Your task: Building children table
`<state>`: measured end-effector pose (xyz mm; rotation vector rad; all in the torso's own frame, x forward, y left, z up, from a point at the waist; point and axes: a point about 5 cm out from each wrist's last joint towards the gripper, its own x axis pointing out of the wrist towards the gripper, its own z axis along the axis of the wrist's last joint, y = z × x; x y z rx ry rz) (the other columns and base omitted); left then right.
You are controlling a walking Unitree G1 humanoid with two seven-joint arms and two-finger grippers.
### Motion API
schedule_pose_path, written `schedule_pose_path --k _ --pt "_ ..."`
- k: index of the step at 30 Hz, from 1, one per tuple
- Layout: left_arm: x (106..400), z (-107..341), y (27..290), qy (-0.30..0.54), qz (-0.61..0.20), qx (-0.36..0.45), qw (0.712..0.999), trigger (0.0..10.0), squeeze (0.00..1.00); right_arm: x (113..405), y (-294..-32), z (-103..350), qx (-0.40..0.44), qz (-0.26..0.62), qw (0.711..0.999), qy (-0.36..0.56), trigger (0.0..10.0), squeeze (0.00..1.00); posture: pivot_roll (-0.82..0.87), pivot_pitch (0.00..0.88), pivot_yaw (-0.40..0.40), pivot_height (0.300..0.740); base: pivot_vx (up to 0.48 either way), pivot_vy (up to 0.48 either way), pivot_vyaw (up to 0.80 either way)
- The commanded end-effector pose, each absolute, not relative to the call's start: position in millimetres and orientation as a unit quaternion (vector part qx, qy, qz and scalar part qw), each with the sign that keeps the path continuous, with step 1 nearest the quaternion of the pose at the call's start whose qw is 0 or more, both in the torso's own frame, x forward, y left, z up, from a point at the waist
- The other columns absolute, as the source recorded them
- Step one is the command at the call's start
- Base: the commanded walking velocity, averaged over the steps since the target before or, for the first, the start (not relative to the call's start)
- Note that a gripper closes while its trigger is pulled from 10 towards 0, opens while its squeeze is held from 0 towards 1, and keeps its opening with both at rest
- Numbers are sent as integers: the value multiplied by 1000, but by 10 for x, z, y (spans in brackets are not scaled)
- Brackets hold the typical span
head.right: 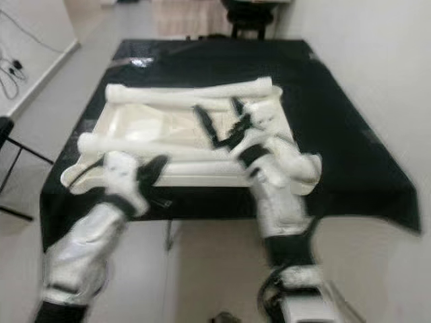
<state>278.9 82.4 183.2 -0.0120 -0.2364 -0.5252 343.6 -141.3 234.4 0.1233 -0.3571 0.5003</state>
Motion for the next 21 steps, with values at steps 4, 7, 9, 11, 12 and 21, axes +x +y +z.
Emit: schedule_pose_path --k 4,7,9,11,12,21 --pt "2791 1896 868 -126 -254 2 959 10000 0 3385 -1278 2485 60 296 932 -200 10000 0 13 103 -34 740 186 0 -800" --pt "2791 1849 873 -115 -250 9 961 10000 0 3285 -1259 2626 5 391 897 -204 10000 0 14 106 -36 740 0 0 0" --pt "2773 1809 879 -107 -250 9 962 10000 0 3221 -1281 2664 -29 438 877 -194 10000 0 14 111 -42 740 0 0 0" --pt "2767 1799 885 -104 -246 7 964 10000 0 3198 -1299 2673 -41 455 870 -188 10000 0 15 112 -43 740 0 0 0" --pt "2764 1795 888 -102 -243 6 965 10000 0 3185 -1313 2678 -49 464 865 -184 10000 0 18 114 -45 740 0 0 0" --pt "2701 1705 923 -70 -225 4 972 10000 0 2991 -1403 2506 -122 573 804 -103 10000 0 28 122 -48 740 0 0 0"
